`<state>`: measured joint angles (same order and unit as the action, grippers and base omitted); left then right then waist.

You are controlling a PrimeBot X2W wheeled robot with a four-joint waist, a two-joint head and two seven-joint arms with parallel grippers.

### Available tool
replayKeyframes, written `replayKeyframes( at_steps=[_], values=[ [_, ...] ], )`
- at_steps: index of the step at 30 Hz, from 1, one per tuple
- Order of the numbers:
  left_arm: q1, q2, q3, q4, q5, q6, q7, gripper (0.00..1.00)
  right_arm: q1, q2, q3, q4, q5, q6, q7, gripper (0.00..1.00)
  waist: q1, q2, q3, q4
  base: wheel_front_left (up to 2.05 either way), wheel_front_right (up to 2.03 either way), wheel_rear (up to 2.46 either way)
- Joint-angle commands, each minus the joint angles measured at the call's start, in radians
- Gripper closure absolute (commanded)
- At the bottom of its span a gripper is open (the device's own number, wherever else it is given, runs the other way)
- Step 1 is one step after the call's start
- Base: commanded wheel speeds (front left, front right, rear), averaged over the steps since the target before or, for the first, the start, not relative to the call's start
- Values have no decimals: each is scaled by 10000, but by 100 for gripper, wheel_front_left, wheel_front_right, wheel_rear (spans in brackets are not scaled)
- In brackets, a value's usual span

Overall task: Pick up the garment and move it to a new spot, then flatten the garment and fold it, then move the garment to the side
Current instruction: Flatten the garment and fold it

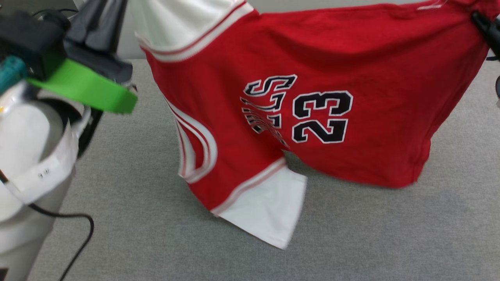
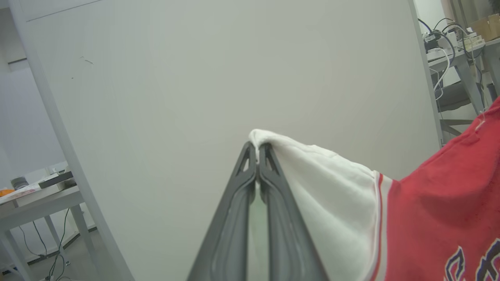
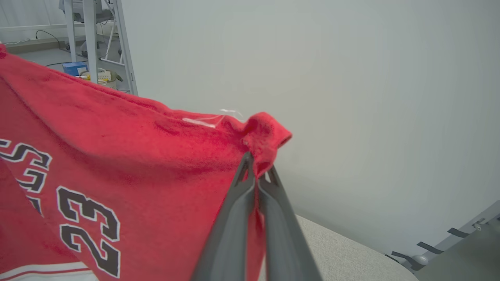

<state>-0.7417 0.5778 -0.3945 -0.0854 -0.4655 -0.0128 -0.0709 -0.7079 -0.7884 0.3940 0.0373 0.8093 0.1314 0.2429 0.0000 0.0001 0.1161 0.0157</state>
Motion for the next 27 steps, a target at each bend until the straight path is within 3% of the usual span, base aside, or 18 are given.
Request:
replayKeyframes(
  at_steps=[1,13,27],
  values=[
    [-536,15,-41,138,158,-129,72,100,-242,136,-148,-114,-127,-7,62,100,0,-1,86,-55,0,0,0],
    [-4122,-709,-355,1640,160,-753,559,100,-2517,626,-490,121,-356,-7,699,100,0,-1,1263,-259,0,0,0],
    [-9528,-1060,-798,4364,803,-1097,838,100,-7710,1538,322,3401,-1214,-7,158,100,0,-1,3866,-688,0,0,0]
  ],
)
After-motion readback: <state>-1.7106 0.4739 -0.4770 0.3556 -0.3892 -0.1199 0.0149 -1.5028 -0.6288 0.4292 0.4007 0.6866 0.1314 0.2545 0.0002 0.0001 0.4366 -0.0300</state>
